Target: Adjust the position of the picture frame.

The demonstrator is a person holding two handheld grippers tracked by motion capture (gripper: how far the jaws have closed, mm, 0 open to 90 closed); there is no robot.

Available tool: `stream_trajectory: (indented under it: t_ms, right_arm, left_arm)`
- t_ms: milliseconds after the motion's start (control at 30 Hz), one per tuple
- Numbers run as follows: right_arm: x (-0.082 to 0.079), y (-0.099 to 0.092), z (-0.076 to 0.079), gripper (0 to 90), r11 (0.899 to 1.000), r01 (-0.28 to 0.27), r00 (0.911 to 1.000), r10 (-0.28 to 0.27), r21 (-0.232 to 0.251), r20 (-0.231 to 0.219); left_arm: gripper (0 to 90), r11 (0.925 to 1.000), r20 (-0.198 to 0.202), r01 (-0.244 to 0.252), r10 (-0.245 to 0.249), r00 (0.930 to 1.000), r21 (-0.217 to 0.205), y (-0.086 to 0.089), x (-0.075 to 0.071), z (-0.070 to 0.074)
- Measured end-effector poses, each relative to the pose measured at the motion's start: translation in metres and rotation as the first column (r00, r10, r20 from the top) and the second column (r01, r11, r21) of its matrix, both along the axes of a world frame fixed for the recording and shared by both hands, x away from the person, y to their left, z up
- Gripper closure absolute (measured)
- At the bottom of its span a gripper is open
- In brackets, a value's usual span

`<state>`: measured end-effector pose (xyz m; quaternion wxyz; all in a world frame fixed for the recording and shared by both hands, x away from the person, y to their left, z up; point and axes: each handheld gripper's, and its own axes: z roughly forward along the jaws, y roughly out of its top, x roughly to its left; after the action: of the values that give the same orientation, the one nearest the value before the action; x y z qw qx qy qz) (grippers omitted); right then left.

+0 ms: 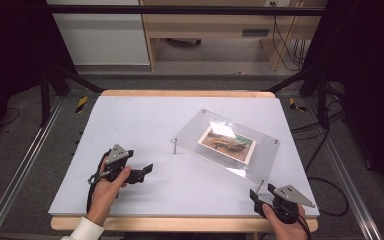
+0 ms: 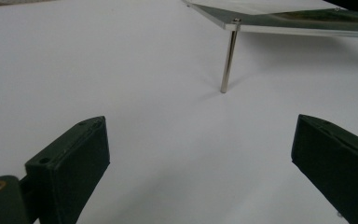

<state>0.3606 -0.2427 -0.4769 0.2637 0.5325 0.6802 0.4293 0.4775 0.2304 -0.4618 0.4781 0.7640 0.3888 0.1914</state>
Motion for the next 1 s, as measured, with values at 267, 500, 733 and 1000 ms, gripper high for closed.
stream_trajectory:
  t_ms: [267,500,733,1000]
  right_arm:
    - [0.007,0.000,-0.009,32.8,0.998,0.008,0.9992,-0.010,0.059,0.039]
    - [0.013,-0.001,-0.011,42.2,0.995,0.011,0.9988,-0.016,0.102,0.046]
    - [0.017,-0.004,-0.015,67.9,0.988,-0.006,0.9997,0.002,0.156,0.026]
    - [0.019,-0.008,-0.014,82.5,0.982,-0.007,0.9991,-0.001,0.189,0.041]
  left_arm:
    - [3.6,0.9977,0.027,0.019,-0.017,0.9995,-0.066,-0.005,-0.003,0.004]
    - [4.3,0.9987,0.035,0.025,-0.024,0.9991,-0.044,-0.007,-0.006,0.006]
    - [6.8,0.9988,0.049,0.027,-0.025,0.9985,-0.042,-0.008,-0.008,0.009]
    - [7.6,0.9992,0.044,0.026,-0.024,0.9987,-0.031,-0.009,-0.007,0.006]
